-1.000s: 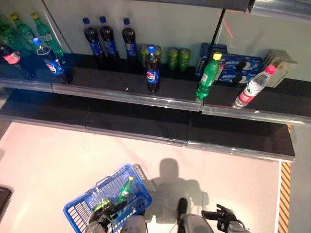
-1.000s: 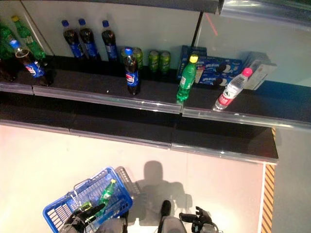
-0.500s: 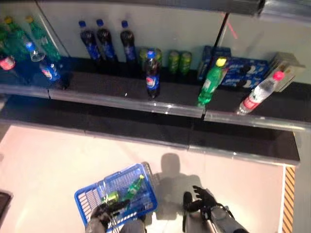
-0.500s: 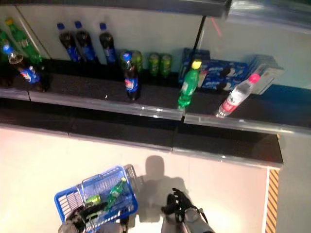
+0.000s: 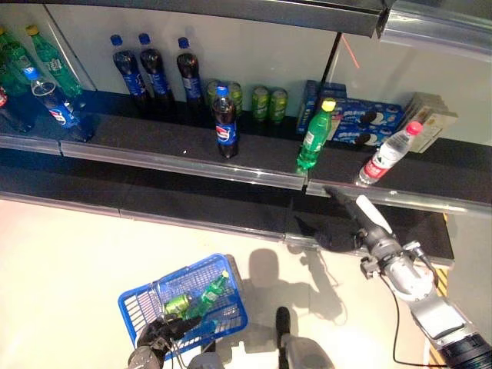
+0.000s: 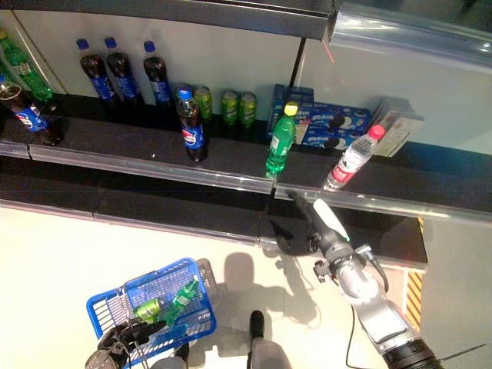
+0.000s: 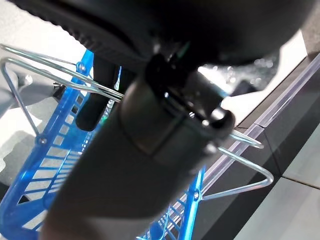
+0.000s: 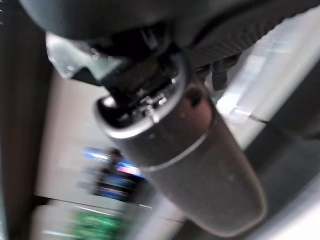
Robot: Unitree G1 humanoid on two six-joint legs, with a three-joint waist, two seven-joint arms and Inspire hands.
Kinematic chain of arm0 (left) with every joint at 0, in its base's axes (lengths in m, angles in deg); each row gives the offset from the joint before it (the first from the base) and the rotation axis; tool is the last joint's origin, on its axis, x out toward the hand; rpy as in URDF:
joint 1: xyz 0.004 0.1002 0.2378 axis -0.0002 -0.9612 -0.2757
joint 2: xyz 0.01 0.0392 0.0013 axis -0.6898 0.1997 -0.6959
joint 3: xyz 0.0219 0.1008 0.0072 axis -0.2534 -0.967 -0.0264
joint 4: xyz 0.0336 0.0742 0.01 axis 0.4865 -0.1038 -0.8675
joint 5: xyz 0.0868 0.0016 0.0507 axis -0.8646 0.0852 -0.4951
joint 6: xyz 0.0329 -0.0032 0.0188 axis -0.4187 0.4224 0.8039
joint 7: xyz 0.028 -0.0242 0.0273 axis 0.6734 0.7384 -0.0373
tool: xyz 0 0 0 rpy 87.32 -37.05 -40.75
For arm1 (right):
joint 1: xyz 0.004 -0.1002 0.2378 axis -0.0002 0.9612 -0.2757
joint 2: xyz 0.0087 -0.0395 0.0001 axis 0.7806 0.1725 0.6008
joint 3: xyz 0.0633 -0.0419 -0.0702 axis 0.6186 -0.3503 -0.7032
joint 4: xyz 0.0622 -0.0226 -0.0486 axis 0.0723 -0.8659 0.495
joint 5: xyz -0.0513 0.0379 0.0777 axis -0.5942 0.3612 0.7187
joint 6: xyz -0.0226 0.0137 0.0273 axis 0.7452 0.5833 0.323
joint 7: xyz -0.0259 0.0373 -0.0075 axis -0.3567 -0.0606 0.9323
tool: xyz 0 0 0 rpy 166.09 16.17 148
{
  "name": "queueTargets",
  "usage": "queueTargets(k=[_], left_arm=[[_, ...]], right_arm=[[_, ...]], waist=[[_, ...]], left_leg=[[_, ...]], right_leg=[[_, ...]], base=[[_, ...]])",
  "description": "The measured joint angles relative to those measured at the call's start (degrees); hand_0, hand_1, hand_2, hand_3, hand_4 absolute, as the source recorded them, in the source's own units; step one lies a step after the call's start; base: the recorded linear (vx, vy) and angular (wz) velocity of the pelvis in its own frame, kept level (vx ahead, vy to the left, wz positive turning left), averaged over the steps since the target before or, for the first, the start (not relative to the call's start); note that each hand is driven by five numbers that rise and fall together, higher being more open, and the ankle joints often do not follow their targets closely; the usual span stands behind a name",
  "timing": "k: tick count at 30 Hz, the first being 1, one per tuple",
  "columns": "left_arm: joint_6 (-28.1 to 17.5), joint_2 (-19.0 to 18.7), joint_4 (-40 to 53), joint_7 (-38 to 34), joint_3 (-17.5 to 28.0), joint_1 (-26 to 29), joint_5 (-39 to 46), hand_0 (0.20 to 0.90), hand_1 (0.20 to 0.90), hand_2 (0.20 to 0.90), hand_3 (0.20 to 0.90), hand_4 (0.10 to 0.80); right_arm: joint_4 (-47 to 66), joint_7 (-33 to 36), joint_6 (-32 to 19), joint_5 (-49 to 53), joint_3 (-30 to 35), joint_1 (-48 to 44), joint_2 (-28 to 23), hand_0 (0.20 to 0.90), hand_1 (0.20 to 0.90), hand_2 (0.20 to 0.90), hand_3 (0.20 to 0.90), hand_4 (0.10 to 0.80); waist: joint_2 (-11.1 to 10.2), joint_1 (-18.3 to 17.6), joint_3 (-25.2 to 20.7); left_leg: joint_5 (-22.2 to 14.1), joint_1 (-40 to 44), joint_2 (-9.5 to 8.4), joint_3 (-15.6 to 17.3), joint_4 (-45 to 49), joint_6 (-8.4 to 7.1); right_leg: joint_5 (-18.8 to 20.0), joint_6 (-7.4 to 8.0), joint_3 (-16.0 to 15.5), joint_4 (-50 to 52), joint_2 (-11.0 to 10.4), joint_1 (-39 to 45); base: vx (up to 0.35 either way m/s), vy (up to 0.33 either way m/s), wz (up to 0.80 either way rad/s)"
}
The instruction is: Pick up the drink and place into the basket.
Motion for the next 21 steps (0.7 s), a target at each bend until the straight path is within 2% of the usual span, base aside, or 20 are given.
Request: queueTargets(k=[1,5,11,15,17,21], left_arm=[[0.0,0.2,0.0,0.5,0.6,-0.2,-0.8,0.300,0.300,0.300,0.200,0.100],[-0.7,1.4,-1.7,0.7,1.6,0.0,-1.4,0.300,0.300,0.300,0.200,0.100],[-0.9,1.8,-4.6,0.7,1.8,-1.1,-1.4,0.300,0.300,0.300,0.200,0.100],[-0.8,1.4,-4.8,0.6,0.4,-1.5,-1.4,0.300,0.300,0.300,0.200,0.100],[-0.7,1.0,-4.7,0.6,-0.7,-1.4,-1.1,0.300,0.300,0.300,0.200,0.100],[-0.8,1.0,-3.2,0.6,-1.9,4.1,2.9,0.300,0.300,0.300,0.200,0.100]], right_arm=[[2.2,1.7,-1.8,1.8,1.4,-1.0,1.5,0.900,0.900,0.900,0.900,0.800],[4.6,8.9,-3.9,5.0,2.2,-6.1,3.8,0.900,0.900,0.900,0.900,0.800],[1.1,20.2,-3.9,6.9,2.2,-8.2,8.0,0.900,0.900,0.900,0.900,0.800],[-4.3,26.2,-3.0,7.0,2.0,-8.5,8.2,0.900,0.900,0.900,0.900,0.800],[-8.1,29.3,-2.9,7.0,2.0,-10.6,9.8,0.900,0.900,0.900,0.900,0.800],[-11.3,34.8,-2.9,8.2,2.0,-15.8,10.7,0.900,0.900,0.900,0.900,0.800]], waist=[[-0.1,0.0,-0.2],[0.0,0.3,-1.0],[0.6,1.9,-3.3],[0.8,3.3,-3.3],[1.2,3.1,-2.6],[3.0,3.1,3.9]], left_leg=[[-0.1,0.2,-0.04,-0.1,0.0,0.12],[-0.2,0.4,-0.49,-0.8,0.0,0.26],[-0.4,1.1,-0.79,-0.8,0.0,0.47],[-1.9,-1.1,-1.10,-1.2,3.6,0.55],[-3.4,-4.0,-1.29,-1.9,7.5,0.61],[-4.4,-11.2,-2.33,-2.5,14.9,1.18]], right_leg=[[0.0,0.07,0.0,0.0,0.0,0.3],[-0.3,0.42,-0.1,0.0,-0.5,0.7],[-0.8,0.82,0.0,0.0,-0.9,1.7],[-1.2,0.84,-0.1,0.7,-1.2,1.3],[-2.1,0.79,-0.3,3.4,-1.5,-0.9],[-3.8,0.59,-0.9,10.5,-3.2,-7.2]], base=[[0.056,0.017,0.01],[0.049,0.005,0.07],[0.062,0.001,0.05],[-0.051,0.002,0.03],[-0.129,0.031,0.12],[-0.123,0.042,0.16]])
